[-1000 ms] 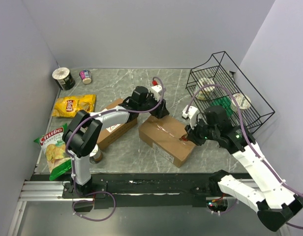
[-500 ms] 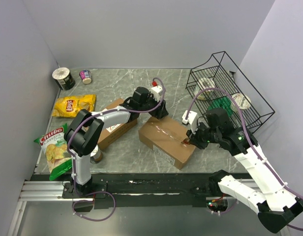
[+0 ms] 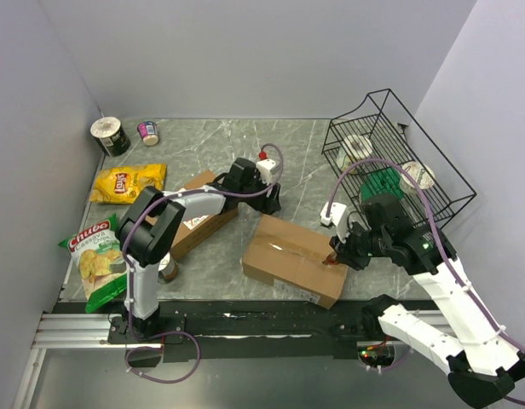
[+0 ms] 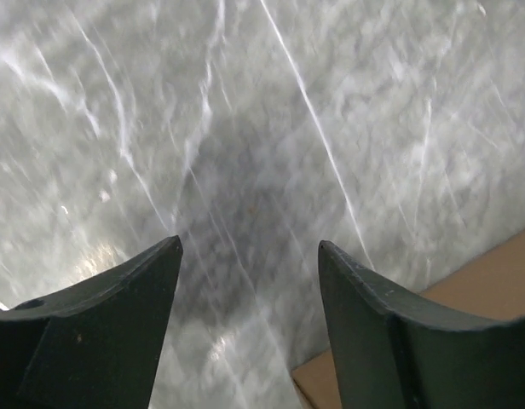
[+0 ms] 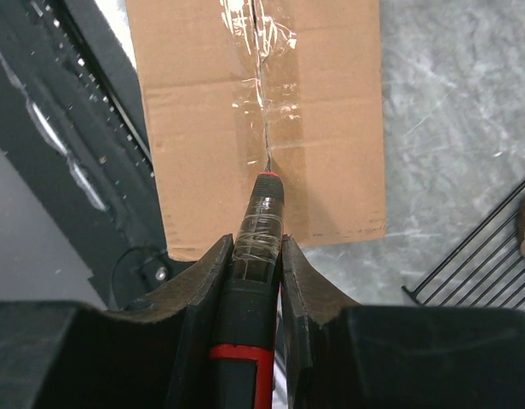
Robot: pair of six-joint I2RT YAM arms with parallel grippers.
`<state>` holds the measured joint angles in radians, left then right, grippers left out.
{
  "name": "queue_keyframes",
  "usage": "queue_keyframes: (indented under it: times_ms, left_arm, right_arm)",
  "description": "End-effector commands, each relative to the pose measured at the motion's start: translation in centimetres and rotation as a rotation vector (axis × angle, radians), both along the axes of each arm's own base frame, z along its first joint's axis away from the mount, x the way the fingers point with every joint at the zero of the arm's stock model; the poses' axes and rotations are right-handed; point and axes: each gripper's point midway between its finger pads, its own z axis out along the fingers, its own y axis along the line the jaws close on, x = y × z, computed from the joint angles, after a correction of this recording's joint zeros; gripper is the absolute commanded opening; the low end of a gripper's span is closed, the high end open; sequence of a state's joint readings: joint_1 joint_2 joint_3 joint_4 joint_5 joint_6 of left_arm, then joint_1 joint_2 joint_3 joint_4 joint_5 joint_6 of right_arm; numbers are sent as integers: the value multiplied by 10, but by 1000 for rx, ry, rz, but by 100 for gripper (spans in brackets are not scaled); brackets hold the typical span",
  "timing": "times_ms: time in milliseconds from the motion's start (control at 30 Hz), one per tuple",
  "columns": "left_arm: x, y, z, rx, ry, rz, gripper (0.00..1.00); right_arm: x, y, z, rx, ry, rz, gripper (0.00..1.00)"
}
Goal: Unpack the express box
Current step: Cut the express box at the center of the board.
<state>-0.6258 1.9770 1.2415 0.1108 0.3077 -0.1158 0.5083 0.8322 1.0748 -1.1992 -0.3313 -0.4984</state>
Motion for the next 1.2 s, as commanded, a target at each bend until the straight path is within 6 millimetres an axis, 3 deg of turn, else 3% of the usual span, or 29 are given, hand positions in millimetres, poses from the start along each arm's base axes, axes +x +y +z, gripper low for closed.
queue_keyframes:
  times_ms: [0,67,133,167,267,367,467,533,600,633,733,967,1167]
  left_arm:
    - [-4,-2,87,-256,-33,-84,74]
    - [-28,-11,135,-383,-51,-224,77]
    - [-52,-15,152,-395,-119,-331,81]
    - [-65,-24,147,-369,-126,-361,82]
    - [-88,-29,107,-264,-116,-400,96]
    - [-99,-34,68,-180,-93,-401,96]
    - [-103,-36,41,-71,-174,-386,96]
    - [-98,-28,10,55,-200,-352,96]
    - [-101,-24,-12,121,-171,-351,96]
    - [-97,-18,-33,184,-150,-329,96]
    - [-94,-4,-61,289,-106,-297,96]
    - [-86,28,-82,359,-77,-204,97]
    - [-79,32,-85,356,-53,-169,98]
  right_arm:
    - [-27,-14,-13,-73,140,-13,0]
    - [-25,-13,-11,-69,137,-13,0]
    - [-25,-12,-12,-72,140,-13,0]
    - [-24,-12,-12,-70,139,-12,0]
    - [-21,-11,-13,-67,135,-20,0]
    - [-20,-10,-12,-65,137,-28,0]
    - [-20,-11,-12,-72,136,-28,0]
    - [-19,-13,-11,-78,129,-29,0]
    - [-19,-13,-11,-79,130,-31,0]
    - [-18,-12,-10,-81,126,-25,0]
    - [-20,-14,-9,-91,123,-5,0]
    - [-44,-31,-17,-158,185,36,0]
    - [-65,-45,-19,-207,241,57,0]
